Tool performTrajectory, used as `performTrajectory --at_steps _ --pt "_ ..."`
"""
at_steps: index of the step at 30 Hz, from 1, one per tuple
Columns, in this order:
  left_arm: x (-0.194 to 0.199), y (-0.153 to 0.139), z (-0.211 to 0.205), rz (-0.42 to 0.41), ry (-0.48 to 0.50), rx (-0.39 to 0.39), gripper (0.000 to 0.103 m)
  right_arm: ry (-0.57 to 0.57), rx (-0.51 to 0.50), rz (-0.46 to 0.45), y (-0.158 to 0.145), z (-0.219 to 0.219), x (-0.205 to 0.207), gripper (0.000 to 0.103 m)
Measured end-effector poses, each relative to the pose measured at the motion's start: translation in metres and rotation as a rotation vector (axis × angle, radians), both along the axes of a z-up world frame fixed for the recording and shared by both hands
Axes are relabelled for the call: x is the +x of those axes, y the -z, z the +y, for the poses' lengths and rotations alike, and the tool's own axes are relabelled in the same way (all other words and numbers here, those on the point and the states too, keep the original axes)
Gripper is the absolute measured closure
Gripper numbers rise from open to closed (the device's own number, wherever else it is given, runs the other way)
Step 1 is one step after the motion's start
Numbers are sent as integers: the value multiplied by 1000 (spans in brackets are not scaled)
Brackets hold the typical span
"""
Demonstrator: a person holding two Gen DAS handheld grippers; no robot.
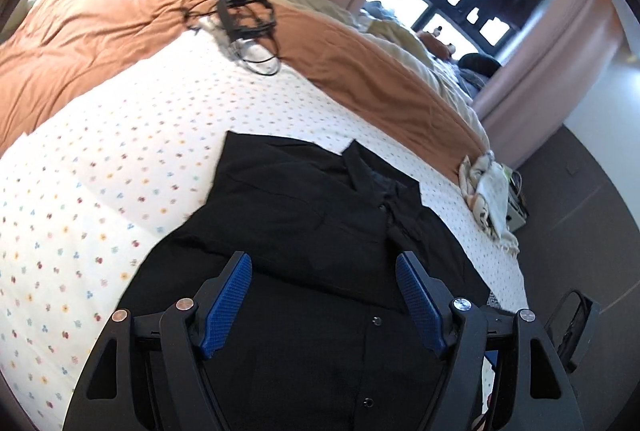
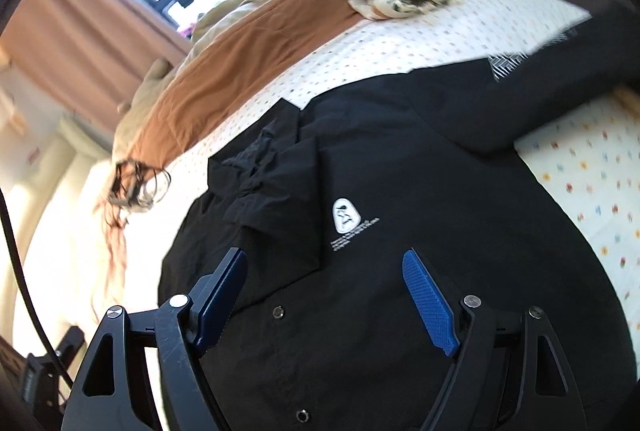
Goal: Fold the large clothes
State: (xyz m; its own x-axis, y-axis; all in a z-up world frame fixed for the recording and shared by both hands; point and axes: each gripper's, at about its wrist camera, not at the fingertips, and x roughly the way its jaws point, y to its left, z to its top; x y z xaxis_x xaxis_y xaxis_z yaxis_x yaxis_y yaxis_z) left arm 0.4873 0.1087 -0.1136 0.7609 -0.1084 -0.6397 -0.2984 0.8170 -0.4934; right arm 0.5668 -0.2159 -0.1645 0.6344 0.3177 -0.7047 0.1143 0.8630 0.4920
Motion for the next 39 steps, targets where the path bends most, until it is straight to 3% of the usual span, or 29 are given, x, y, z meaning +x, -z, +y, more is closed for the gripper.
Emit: performTrajectory --at_steps 3,6,10,19,26,27,28,29,34,39 --pt "-11 4 24 -10 -61 -15 32 -46 -79 -21 -14 19 9 22" --pt "-18 10 43 16 -129 10 44 -95 -226 -41 -25 40 25 23" --pt "-19 29 66 43 -156 -76 54 -139 -382 -43 -27 69 57 23" --pt "-29 49 97 71 -249 -162 55 -298 -653 -2 6 143 99 23" --pt "-28 53 102 73 -243 -186 55 -345 -823 29 35 167 119 23" --pt "-27 53 102 71 -242 -190 55 -350 -830 25 36 167 118 29" --pt "-26 53 101 70 -237 -195 55 -359 -824 20 36 163 115 59" --pt "-25 54 100 70 -229 -201 55 -347 -828 31 36 158 114 77" --pt "-22 54 92 68 -207 -205 55 -301 -712 -30 6 117 100 92" --pt "-22 51 87 59 -198 -201 55 -252 -523 -67 -33 52 82 94"
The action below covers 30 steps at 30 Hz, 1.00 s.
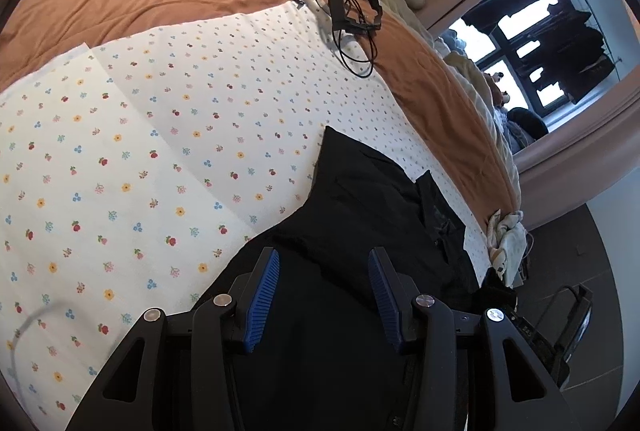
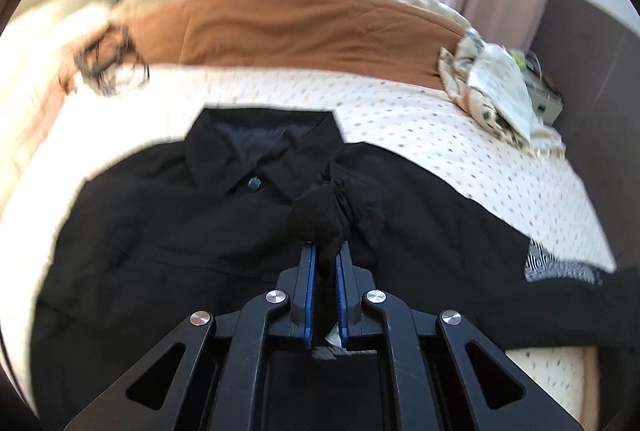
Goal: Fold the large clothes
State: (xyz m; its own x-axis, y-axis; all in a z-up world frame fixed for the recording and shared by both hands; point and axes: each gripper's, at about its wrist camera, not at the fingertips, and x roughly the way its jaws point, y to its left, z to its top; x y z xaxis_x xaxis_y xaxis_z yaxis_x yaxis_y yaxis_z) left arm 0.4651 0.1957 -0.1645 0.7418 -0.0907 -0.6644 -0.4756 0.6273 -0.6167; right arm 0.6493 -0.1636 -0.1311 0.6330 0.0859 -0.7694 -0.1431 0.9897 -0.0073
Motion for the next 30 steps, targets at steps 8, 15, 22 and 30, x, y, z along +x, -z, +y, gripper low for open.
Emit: performTrajectory --at_steps 8,15,22,30 --pt "5 1 -10 9 29 0 55 84 83 105 13 -78 -8 56" --pt "9 1 -14 18 41 9 55 156 191 150 47 -134 -34 41" --pt "8 2 -16 29 35 28 55 195 272 210 90 -152 -29 58" --pt "6 2 -8 41 3 40 55 180 276 217 105 -128 1 90"
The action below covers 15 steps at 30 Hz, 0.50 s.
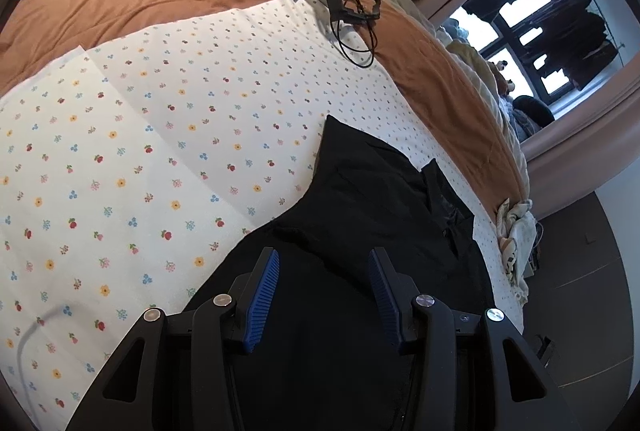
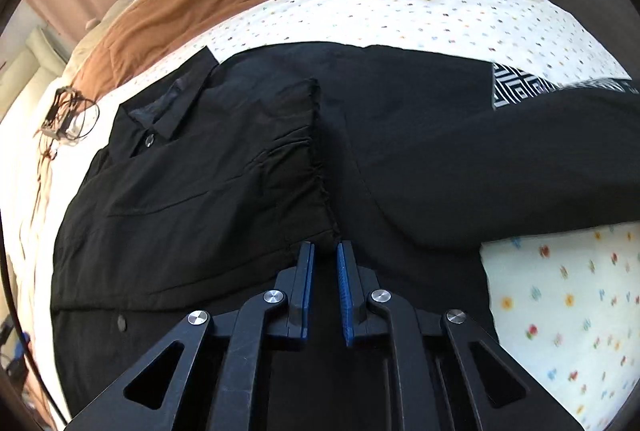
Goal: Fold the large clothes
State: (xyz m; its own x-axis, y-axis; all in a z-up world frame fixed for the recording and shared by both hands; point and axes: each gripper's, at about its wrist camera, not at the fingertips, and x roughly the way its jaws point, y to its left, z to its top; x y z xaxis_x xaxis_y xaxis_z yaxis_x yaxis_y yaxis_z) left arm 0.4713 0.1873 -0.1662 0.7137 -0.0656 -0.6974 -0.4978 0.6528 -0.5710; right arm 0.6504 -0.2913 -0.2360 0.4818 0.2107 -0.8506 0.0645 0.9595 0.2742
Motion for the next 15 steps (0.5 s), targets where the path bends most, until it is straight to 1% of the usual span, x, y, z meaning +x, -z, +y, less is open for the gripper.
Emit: performTrajectory --at_steps 3,6,8,9,10,11,12,13,14,15 --pt "-4 -1 4 5 -26 4 55 1 -8 2 0 2 7 90" --pt "-6 1 8 15 -48 -5 55 -16 -30 -6 -7 3 1 90" --pt "-5 3 7 18 -50 -16 55 -35 -39 -7 -11 2 -5 85" --pt "-4 2 5 16 -48 -21 54 -41 -37 -8 -13 1 -8 71" --pt "-2 1 3 12 -41 -21 54 -46 -34 -12 -16 -1 -11 52" --pt "-1 -1 0 5 -30 -12 52 -53 -30 -31 -21 -3 -16 45" --pt "0 -3 -3 2 -22 3 51 -59 -33 -51 -26 -6 -21 41" --pt "-1 -5 -7 10 -19 18 48 -65 -45 -63 -31 -7 -26 41" --pt "-4 -5 -14 23 -14 24 41 -70 -68 -69 -38 -9 -33 41" --pt "-7 -5 -17 24 -7 18 38 -70 -79 -78 -43 -11 -39 41"
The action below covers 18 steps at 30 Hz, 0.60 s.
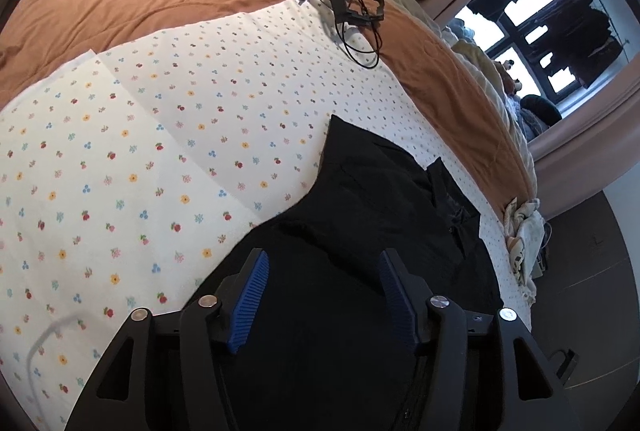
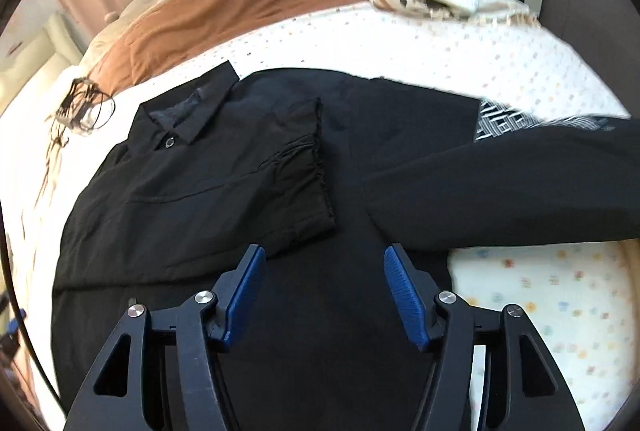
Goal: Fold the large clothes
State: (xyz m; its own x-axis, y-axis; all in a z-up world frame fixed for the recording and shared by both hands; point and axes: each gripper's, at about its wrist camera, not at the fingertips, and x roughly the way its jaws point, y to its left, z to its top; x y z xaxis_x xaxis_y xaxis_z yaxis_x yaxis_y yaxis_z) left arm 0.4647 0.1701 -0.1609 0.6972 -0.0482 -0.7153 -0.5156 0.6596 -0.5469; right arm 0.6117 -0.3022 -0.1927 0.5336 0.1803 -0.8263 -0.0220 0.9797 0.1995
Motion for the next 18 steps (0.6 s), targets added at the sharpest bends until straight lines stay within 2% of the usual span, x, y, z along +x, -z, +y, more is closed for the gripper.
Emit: performTrajectory --at_steps 1,3,5,7,8,12,18 --pt "-4 -1 -4 -11 5 -13 33 0 -1 -10 -4 -2 -4 41" --pt "-8 -5 -8 -31 -1 -19 29 4 -2 -33 -16 -10 -19 39" --pt "-14 -12 -10 -56 -15 -16 19 15 -4 -55 -27 -23 -36 32" --pt "-19 -16 -11 -84 -30 -14 9 17 2 -65 -35 -35 -50 18" --pt "-19 -18 -11 -92 -36 -12 7 23 1 -68 -39 -41 -57 16" --pt "-14 -20 -18 -109 -6 -9 6 71 -14 -75 -54 -74 -82 16" --pt "-4 -24 -41 -130 65 6 6 221 -57 -110 -78 -142 -116 16"
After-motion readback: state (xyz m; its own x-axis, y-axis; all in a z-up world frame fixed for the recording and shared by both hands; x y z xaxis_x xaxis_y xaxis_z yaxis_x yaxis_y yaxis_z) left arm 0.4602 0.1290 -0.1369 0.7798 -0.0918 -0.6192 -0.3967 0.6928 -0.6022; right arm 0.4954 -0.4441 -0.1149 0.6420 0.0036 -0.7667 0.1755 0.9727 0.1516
